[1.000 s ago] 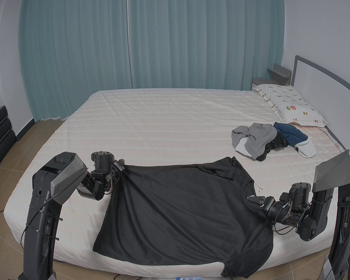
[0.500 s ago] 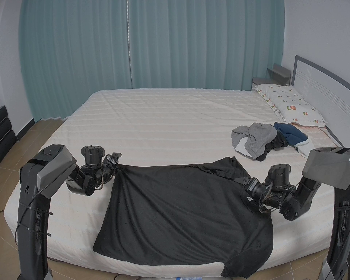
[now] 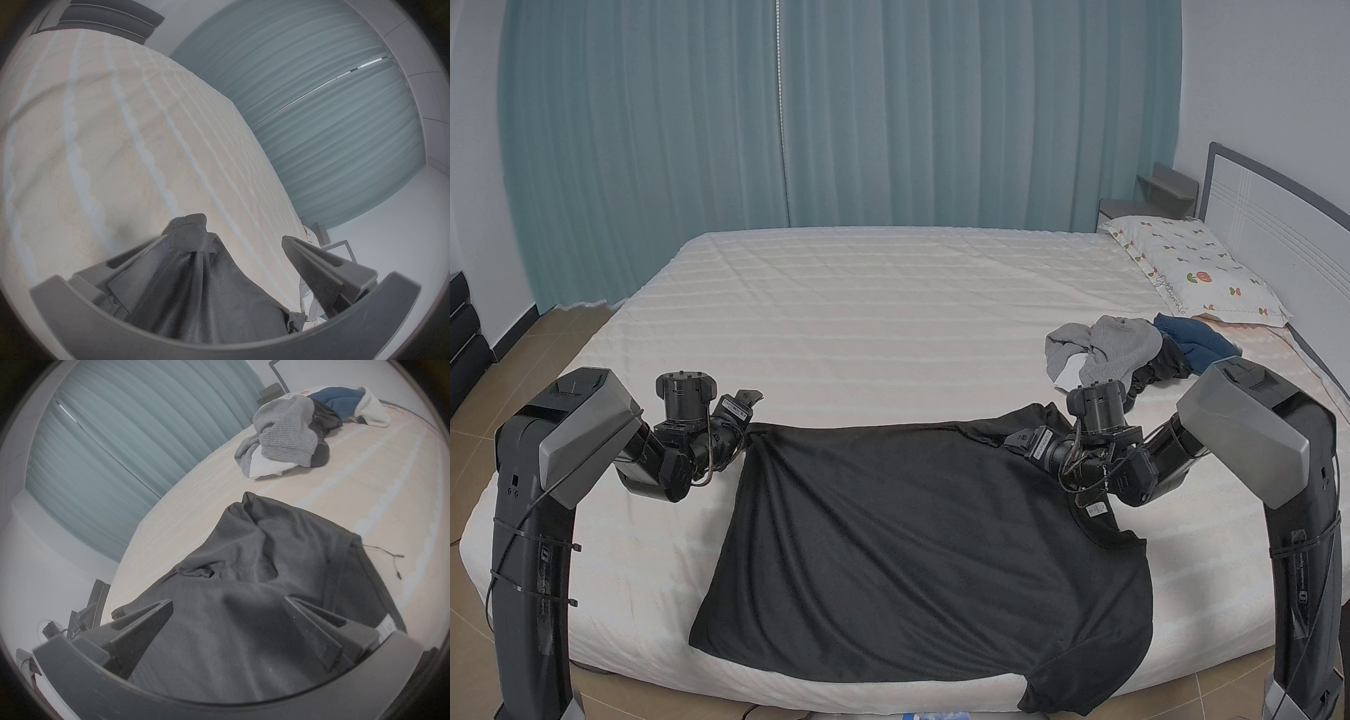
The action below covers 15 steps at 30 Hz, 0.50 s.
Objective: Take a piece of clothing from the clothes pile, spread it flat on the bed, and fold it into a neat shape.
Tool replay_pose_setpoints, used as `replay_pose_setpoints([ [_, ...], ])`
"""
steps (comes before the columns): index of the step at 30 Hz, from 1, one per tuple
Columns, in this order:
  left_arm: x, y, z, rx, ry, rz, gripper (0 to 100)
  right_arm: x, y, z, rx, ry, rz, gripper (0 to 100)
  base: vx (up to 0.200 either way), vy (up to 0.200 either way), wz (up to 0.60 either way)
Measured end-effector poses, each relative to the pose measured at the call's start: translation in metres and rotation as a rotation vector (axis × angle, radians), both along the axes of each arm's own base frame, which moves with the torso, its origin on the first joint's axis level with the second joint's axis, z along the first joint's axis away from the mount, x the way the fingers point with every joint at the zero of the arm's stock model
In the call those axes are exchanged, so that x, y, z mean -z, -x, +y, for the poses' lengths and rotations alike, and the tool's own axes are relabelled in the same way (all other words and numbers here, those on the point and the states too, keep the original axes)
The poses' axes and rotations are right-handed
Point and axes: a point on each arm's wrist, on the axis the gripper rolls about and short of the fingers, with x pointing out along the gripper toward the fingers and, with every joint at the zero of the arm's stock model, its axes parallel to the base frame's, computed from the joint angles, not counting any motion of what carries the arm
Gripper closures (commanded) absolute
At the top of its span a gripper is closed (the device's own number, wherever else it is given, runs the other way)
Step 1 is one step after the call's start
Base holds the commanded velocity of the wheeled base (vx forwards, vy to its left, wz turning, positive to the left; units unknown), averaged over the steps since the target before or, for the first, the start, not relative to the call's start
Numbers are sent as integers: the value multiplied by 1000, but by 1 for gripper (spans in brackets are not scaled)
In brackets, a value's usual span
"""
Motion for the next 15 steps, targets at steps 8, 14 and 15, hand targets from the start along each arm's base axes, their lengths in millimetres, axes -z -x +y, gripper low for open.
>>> replay_pose_setpoints([
  [8, 0, 0, 0, 2, -1, 0, 0, 4, -36, 13, 29, 22, -76, 0, 0, 0, 0],
  [14, 0, 0, 0, 2, -2, 0, 0, -14, -70, 17, 75, -13, -233, 0, 0, 0, 0],
  [15, 0, 0, -1, 3, -2, 0, 0, -17, -76, 16, 85, -20, -260, 0, 0, 0, 0],
])
